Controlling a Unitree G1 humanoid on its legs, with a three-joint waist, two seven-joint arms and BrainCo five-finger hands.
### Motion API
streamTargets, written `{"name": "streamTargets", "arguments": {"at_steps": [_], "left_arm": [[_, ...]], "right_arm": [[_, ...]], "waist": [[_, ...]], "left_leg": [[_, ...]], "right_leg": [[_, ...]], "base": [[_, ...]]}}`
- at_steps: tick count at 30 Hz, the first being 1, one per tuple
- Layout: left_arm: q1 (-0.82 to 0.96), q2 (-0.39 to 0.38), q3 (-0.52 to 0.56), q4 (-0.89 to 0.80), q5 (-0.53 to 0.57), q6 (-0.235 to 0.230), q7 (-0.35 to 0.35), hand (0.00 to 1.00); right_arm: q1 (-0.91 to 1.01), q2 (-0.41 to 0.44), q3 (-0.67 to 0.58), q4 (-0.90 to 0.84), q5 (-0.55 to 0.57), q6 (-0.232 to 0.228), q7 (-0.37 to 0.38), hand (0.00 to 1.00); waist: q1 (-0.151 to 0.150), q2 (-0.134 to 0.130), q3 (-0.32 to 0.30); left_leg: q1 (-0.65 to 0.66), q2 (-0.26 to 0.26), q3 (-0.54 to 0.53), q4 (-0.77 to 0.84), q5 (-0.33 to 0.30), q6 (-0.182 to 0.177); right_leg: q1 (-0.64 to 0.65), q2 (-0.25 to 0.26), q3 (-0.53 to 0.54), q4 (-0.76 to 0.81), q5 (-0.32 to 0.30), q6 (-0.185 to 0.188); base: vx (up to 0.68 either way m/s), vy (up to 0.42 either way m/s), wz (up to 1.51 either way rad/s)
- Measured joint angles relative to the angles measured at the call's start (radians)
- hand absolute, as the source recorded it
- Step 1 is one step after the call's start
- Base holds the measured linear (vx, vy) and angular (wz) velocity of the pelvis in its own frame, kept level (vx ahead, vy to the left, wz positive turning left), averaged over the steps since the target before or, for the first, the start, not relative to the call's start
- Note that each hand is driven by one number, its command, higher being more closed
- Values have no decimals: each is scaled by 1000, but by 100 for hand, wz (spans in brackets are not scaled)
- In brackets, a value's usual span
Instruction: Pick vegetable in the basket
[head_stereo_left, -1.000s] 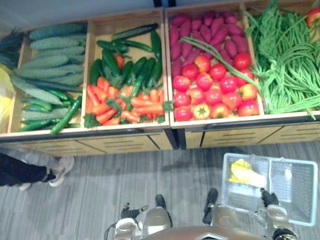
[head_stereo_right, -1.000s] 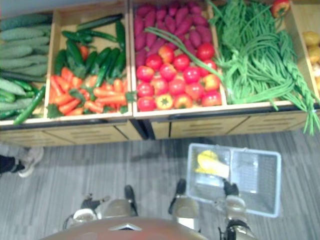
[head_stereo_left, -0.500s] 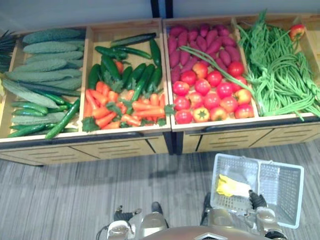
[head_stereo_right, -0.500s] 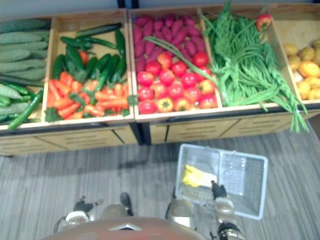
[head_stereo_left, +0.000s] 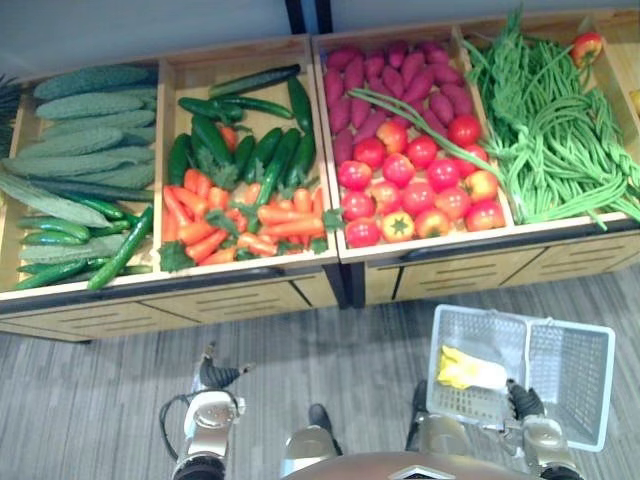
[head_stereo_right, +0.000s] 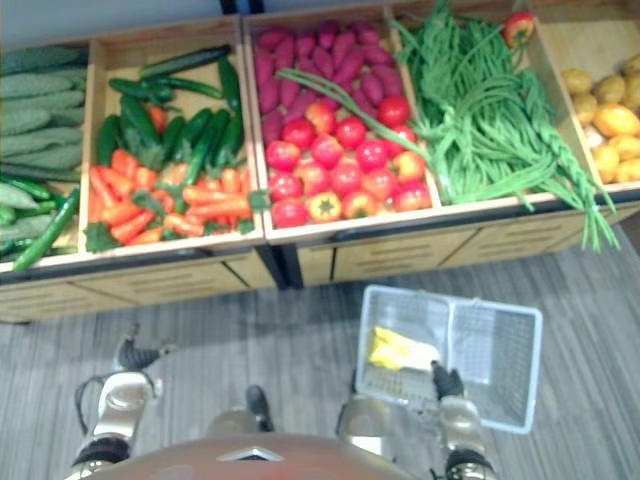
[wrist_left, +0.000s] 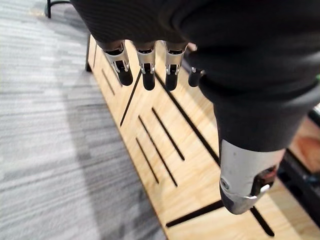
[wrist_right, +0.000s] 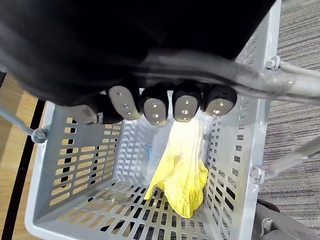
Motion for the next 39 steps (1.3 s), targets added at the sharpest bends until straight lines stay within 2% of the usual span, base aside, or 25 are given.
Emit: {"name": "streamTargets", "arguments": {"at_steps": [6,8,12,15,18,22,25,28,31,35,39], "left_arm": [[-3,57,31,-167,42,-5,140,0],[-2,64,30,-223,45,-9,159,0],[-1,75,27,-350,91,-48,186,0],[-5,77,22,-420,93,-50,188,0],[-10,85,15,-493,104,-71,188,0],[-29,151,1,-500,112,-82,188,0],[-63,205,-37,-493,128,-85,186,0],[-95,241,-94,-456,133,-111,177,0],[-149,267,-144,-366,168,-109,139,0],[-197,287,-175,-332,172,-98,96,0],[-234,362,-223,-313,199,-89,51,0]], "right_arm": [[0,0,0,-1,-2,-11,-9,100],[3,0,0,-1,-2,-12,-14,100],[16,0,-6,-3,0,-20,-20,100],[19,0,-22,-4,0,-20,-23,100],[19,-4,-39,-6,1,-20,-23,100],[17,-24,-37,-22,0,-20,-23,100],[14,-28,-28,-30,0,-20,-23,100],[14,-30,5,-43,0,-20,-23,100],[9,-32,28,-51,-1,-21,-28,100],[-11,-33,39,-61,0,-22,-34,100],[-26,-35,45,-89,-2,-21,-35,100]], "waist": [[0,6,0],[0,8,0],[0,15,0],[-4,24,2],[-4,33,1],[-8,49,4],[-8,49,4],[-27,48,6],[-30,44,21],[-30,39,45],[-29,39,63]], "left_leg": [[5,1,3,0,-6,4],[8,1,7,1,-9,5],[18,1,24,6,-17,7],[17,0,30,9,-20,8],[16,0,36,8,-21,7],[8,0,60,8,-21,6],[7,1,86,6,-22,5],[8,0,93,5,-23,4],[12,1,111,6,-32,4],[-4,0,122,10,-34,3],[-27,-2,136,13,-34,3]], "right_leg": [[-2,5,13,0,-1,-1],[-1,4,18,1,-1,-1],[-2,5,34,10,-1,-2],[-6,4,46,14,-1,-2],[-18,5,54,16,-1,-2],[-49,8,78,26,-1,-2],[-70,13,105,35,-1,-2],[-74,15,113,35,0,-3],[-77,20,132,35,0,-2],[-110,20,146,42,1,-1],[-145,20,162,53,1,-1]], "base": [[41,-21,-5],[1,-14,-7],[-23,-19,-12],[-38,-21,-9],[-8,-32,-7],[11,-29,-18],[18,-34,-24],[13,-32,-9],[-16,-34,-17],[-2,-43,-9],[7,-39,-11]]}}
